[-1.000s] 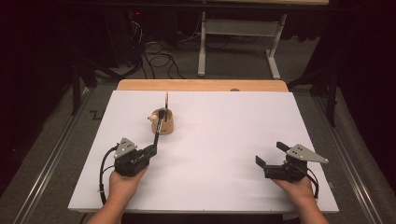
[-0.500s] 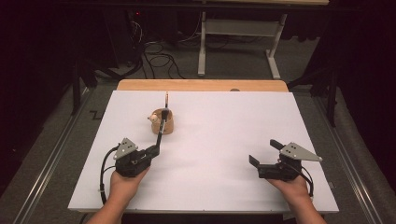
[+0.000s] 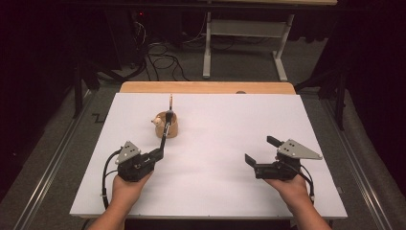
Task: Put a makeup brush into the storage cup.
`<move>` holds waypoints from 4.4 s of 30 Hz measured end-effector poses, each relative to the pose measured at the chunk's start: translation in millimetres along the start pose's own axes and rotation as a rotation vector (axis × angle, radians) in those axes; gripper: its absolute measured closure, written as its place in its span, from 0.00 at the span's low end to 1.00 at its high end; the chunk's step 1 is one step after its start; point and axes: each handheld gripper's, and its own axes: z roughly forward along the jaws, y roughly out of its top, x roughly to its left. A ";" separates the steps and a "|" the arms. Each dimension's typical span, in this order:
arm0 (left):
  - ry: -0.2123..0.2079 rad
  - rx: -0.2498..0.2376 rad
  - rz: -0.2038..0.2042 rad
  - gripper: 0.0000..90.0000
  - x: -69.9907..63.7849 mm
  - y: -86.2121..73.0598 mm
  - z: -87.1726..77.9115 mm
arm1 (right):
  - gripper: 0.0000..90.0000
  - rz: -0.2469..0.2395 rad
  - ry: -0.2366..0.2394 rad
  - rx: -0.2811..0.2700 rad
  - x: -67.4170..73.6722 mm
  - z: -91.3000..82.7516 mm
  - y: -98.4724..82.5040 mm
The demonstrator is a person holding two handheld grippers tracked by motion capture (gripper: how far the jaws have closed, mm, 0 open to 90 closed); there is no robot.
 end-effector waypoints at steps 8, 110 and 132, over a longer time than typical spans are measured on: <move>-0.002 -0.011 0.003 0.88 0.2 0.7 -1.4 | 0.01 -0.011 0.022 -0.013 9.7 12.9 15.8; -0.229 -0.033 0.117 0.88 -86.8 14.4 57.2 | 0.15 0.136 0.233 -0.017 45.2 51.8 12.1; -0.270 -0.011 0.137 0.88 -101.1 7.5 63.6 | 0.27 0.194 0.273 -0.036 46.9 55.3 11.6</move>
